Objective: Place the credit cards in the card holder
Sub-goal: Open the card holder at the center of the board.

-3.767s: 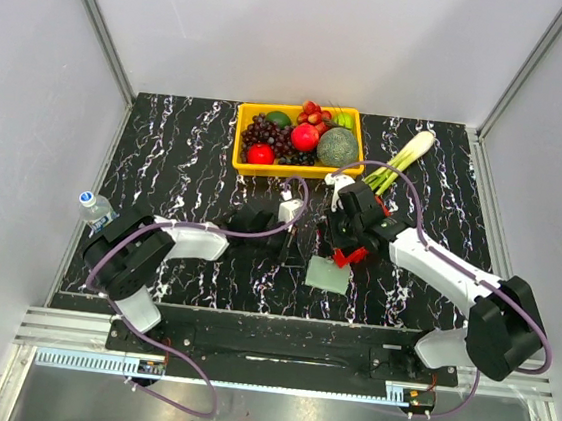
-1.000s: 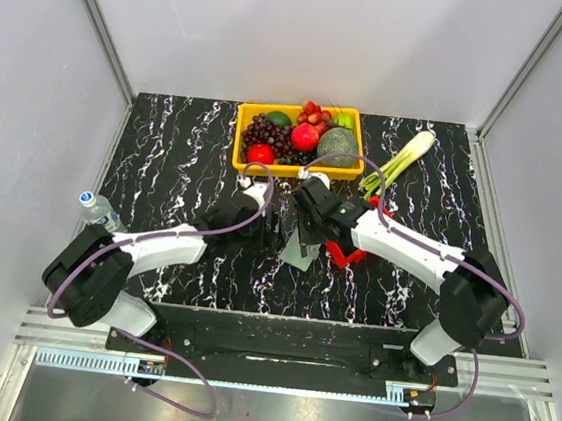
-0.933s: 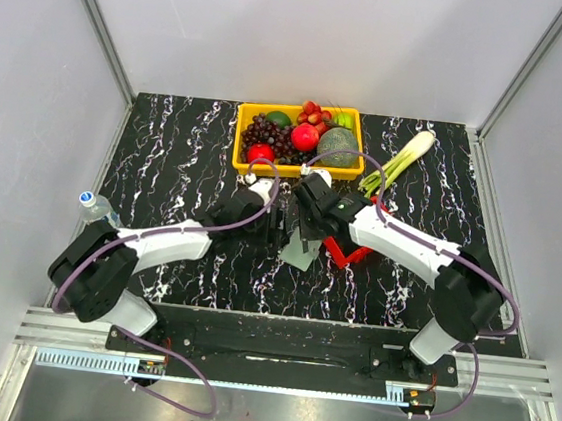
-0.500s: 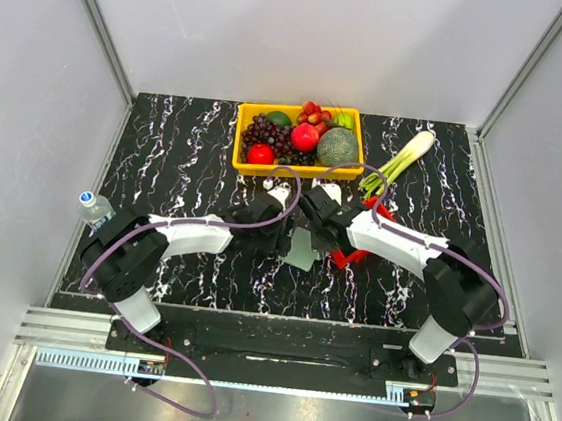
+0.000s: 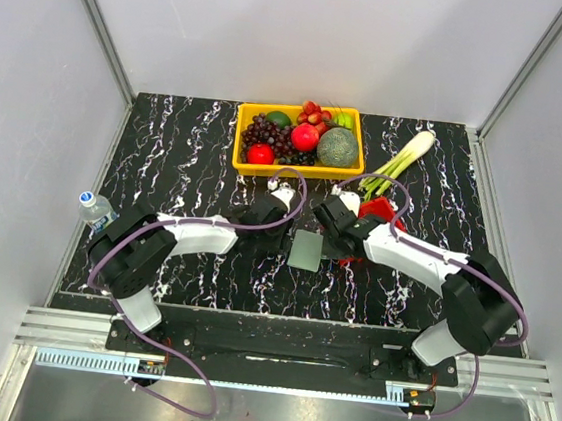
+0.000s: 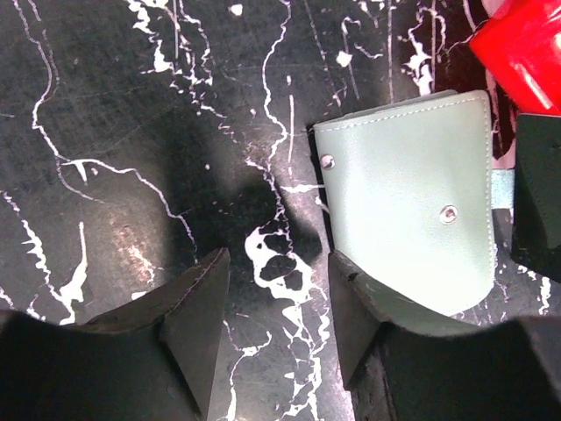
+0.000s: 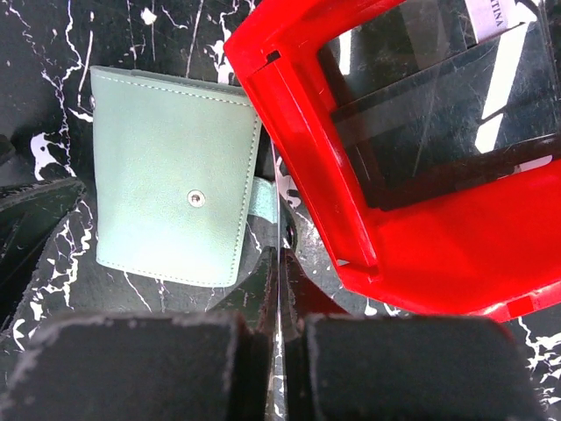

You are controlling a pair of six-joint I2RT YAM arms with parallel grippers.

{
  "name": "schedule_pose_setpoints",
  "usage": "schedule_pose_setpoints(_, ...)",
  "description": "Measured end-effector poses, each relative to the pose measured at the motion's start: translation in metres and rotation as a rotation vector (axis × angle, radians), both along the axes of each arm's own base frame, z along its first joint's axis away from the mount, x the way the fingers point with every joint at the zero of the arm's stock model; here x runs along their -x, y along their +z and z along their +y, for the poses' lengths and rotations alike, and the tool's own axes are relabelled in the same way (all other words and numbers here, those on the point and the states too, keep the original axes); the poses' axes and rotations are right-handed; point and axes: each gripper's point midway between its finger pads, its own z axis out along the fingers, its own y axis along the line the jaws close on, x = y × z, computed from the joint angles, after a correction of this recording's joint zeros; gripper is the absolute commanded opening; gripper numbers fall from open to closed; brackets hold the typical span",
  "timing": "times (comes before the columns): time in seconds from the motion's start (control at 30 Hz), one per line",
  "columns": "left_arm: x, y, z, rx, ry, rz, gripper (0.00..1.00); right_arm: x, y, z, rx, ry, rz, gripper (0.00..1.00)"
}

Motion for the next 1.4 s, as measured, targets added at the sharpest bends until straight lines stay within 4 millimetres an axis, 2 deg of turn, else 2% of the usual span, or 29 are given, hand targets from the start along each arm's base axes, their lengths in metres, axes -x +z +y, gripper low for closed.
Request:
schedule_pose_setpoints(0.5,0.006,0.001,-0.012,0.050,-0.016,0.003,0.51,-0.016,-0.001,0.007,-0.196,-0.051,0.047,0.00)
schedule_pose_setpoints(0.77,0.006,0.002,-0.016,0.077,-0.018,0.003,0.52,-0.011,-0.010,0.015,-0.297,-0.032,0.082,0.00)
schedule_pose_setpoints(1.03,0.007,0.003,-0.021,0.115,-0.024,-0.004,0.56,-0.011,0.010,0.029,-0.398,0.014,0.050,0.00)
schedule_pose_setpoints(1.23,0.013,0.005,-0.020,0.179,-0.010,-0.015,0.61,-0.010,0.014,0.036,-0.438,0.033,0.058,0.00)
schedule_pose_setpoints(1.4,0.021,0.008,-0.015,0.253,0.010,0.001,0.61,-0.011,0.020,0.047,-0.503,0.054,0.054,0.00)
